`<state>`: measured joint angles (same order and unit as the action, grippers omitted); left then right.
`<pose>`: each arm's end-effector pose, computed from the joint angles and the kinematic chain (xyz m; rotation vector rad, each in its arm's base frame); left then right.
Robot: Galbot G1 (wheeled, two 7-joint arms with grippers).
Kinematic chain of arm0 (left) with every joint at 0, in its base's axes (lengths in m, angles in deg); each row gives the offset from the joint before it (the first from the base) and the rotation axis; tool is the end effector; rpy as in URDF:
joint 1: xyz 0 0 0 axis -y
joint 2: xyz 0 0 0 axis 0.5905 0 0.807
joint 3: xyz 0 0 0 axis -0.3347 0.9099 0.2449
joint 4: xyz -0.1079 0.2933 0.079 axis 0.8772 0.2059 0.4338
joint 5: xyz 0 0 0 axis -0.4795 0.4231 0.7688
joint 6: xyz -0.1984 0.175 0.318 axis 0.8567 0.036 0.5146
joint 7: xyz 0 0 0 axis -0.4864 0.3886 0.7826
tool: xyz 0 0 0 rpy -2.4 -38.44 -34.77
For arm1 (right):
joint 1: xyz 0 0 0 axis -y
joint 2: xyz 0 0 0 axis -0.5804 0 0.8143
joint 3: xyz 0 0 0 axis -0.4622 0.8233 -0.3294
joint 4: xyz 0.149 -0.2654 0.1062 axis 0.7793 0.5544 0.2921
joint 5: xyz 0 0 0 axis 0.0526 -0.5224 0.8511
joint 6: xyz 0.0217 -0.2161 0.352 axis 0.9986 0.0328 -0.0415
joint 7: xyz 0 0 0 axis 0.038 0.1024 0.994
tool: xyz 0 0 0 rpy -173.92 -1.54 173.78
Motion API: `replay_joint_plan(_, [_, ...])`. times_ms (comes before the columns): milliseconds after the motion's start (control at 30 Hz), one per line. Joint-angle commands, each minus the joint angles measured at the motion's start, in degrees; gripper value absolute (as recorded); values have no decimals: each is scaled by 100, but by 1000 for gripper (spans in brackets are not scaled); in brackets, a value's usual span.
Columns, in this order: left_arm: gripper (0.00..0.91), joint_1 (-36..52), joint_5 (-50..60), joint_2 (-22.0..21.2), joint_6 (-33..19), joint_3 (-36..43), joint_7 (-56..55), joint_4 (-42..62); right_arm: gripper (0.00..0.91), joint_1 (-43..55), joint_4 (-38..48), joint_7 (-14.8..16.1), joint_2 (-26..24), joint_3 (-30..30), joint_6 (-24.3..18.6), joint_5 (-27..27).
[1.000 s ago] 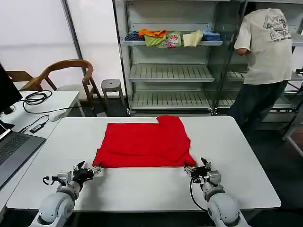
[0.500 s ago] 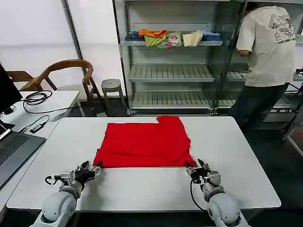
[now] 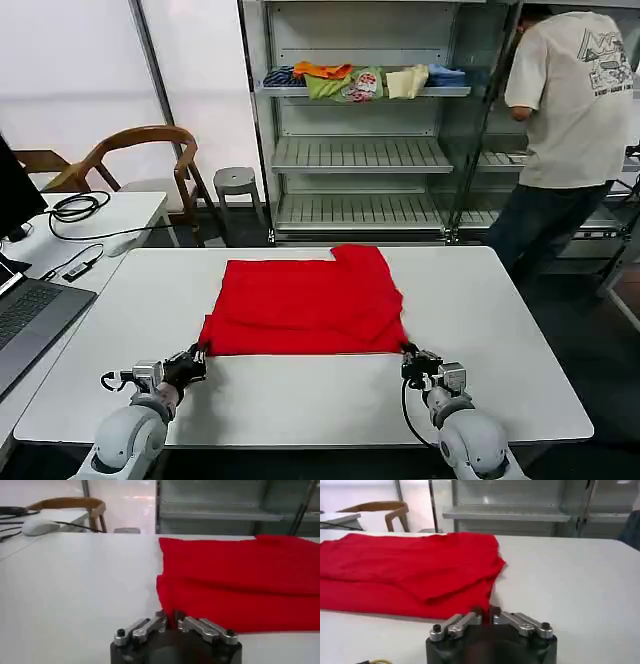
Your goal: Fold and organize the clothes.
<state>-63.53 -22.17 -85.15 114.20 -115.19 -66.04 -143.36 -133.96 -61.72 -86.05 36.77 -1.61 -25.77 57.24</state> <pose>0.3605 0.0925 -0.2959 -0.0670 -2.6276 0.0197 0.3550 0.0008 -0.2872 0.2593 -2.6955 0.0406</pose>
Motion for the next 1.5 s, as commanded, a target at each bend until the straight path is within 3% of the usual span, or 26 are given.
replay_joint_plan(33, [20, -5, 10, 2, -1, 3, -12, -11, 0, -163, -186, 15, -67, -18, -10, 16])
replay_joint_plan(633, [20, -1877, -99, 167, -76, -648, -25, -1542, 0, -1725, -1421, 176, -121, -456, -273, -371])
replay_joint_plan(1367, [20, -2541, 90, 84, -269, -812, 27, -1932, 0, -2630, -1919, 198, -64, -649, -475, -557])
replay_joint_plan(1400, [282, -2540, 82, 82, -266, -806, 27, -1940, 0, -2639, -1934, 230, -71, -661, -468, -597])
replay_joint_plan(1433, [695, -2537, 83, 84, -265, -803, 34, -1940, 756, -2655, -1955, 250, -77, -672, -457, -635])
replay_joint_plan(1467, [907, -2530, 84, 88, -265, -798, 34, -1942, 907, -2687, -1985, 373, -93, -713, -431, -657])
replay_joint_plan(1500, [907, -2519, 88, 94, -241, -792, 16, -1935, 907, -2713, -2007, 440, -114, -736, -422, -676])
